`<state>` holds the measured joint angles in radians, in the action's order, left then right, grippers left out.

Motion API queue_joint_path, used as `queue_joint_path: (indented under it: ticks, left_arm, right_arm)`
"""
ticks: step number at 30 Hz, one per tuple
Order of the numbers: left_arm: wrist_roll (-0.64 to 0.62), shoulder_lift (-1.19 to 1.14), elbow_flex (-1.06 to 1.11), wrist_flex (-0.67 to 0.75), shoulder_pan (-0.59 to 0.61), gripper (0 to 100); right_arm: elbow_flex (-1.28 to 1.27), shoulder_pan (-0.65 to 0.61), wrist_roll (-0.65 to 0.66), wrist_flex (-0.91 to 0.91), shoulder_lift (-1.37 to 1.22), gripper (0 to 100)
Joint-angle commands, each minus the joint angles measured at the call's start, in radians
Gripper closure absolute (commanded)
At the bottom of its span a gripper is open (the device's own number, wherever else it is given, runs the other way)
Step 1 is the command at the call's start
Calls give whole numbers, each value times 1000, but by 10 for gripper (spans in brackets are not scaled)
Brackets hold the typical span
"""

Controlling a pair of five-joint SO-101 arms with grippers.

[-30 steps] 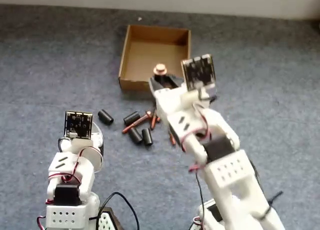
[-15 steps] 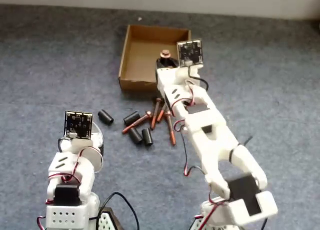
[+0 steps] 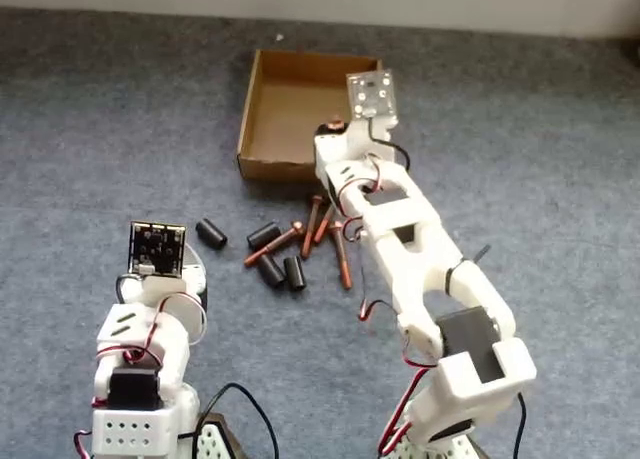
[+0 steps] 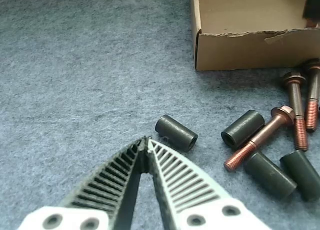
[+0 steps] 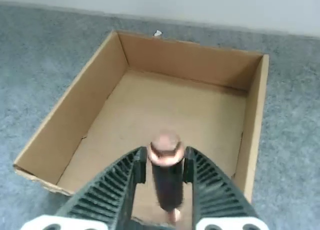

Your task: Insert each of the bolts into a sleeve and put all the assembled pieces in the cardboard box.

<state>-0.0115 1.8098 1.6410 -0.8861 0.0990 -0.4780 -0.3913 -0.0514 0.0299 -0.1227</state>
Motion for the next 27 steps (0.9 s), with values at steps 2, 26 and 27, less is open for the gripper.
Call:
queue_joint_path:
  ticks: [2, 26, 27]
  left_arm:
    - [-3, 10, -5, 21, 13, 994]
    - [-3, 10, -5, 23, 13, 994]
    - [-3, 10, -5, 23, 13, 994]
  right_arm:
    - [61, 12, 8, 12, 36, 882]
    - [-10, -177, 5, 871, 492, 882]
    - [-10, -196, 3, 903, 486, 882]
